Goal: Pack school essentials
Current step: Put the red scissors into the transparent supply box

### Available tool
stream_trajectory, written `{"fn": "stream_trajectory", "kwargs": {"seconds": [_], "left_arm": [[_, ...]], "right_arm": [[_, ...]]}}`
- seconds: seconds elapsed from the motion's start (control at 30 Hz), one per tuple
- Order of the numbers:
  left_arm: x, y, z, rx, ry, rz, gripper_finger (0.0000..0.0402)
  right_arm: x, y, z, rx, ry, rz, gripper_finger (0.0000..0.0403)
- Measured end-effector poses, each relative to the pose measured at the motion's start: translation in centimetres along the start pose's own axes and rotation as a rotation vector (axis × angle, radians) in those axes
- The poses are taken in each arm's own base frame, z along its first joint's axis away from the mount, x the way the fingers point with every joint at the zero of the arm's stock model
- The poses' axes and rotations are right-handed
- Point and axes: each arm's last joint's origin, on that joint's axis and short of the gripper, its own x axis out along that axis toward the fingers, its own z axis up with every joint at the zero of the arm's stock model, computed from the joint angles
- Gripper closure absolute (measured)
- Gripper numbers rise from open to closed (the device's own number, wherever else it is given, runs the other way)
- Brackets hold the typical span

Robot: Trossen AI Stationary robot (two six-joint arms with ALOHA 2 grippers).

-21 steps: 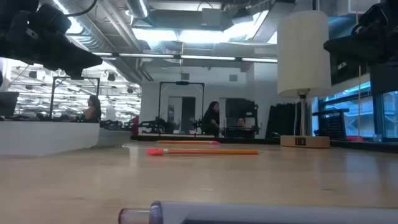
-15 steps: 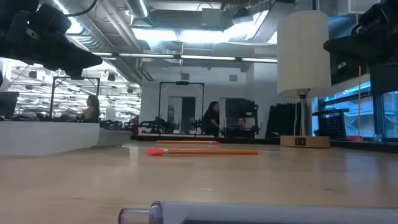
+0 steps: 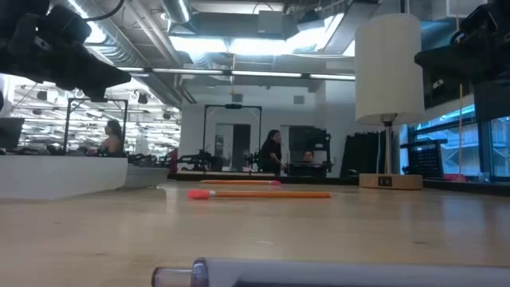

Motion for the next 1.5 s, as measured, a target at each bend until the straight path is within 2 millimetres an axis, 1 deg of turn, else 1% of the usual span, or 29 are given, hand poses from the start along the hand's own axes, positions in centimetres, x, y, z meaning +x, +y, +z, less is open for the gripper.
{"fn": "stream_trajectory", "kwargs": {"seconds": [0.23,0.33,0.43,0.5,0.6,0.77,0.97,1.1,1.23,1.3,1.4,1.5], "left_arm": [[0.0,0.1,0.0,0.0,-0.006,0.022,0.0386],[0.0,0.1,0.6,0.033,-0.063,0.061,0.038],[-0.4,0.2,2.1,0.053,-0.124,0.095,0.0375],[-0.8,0.2,3.5,0.048,-0.144,0.119,0.0373],[-1.3,0.3,5.6,0.041,-0.115,0.167,0.037],[-1.1,0.4,8.5,0.013,0.05,0.289,0.0369],[0.7,0.3,12.0,-0.022,0.284,0.449,0.0379],[1.8,0.9,13.8,-0.109,0.484,0.609,0.0385],[2.6,2.1,14.8,-0.234,0.674,0.78,0.039],[2.9,2.8,14.8,-0.301,0.765,0.834,0.0393],[3.6,4.0,14.3,-0.396,0.843,0.89,0.0397],[4.2,5.0,13.9,-0.437,0.881,0.919,0.0397]], "right_arm": [[0.0,0.0,0.0,-0.004,0.0,0.0,0.038],[0.0,0.0,0.0,-0.004,0.0,0.0,0.038],[0.0,0.0,0.0,-0.004,0.0,0.0,0.038],[0.0,0.0,0.0,-0.004,0.0,0.0,0.038],[0.0,0.0,0.0,-0.004,0.001,0.0,0.038],[0.0,0.0,0.0,-0.005,0.001,0.0,0.038],[0.0,0.0,0.0,-0.005,0.0,0.0,0.038],[0.0,0.0,0.0,-0.003,0.001,0.0,0.038],[0.0,0.0,0.0,0.003,0.0,0.0,0.038],[0.0,0.0,0.0,0.001,0.0,0.0,0.038],[0.0,0.0,0.0,0.003,0.001,0.0,0.038],[0.0,0.0,0.0,0.003,0.0,0.0,0.038]]}}
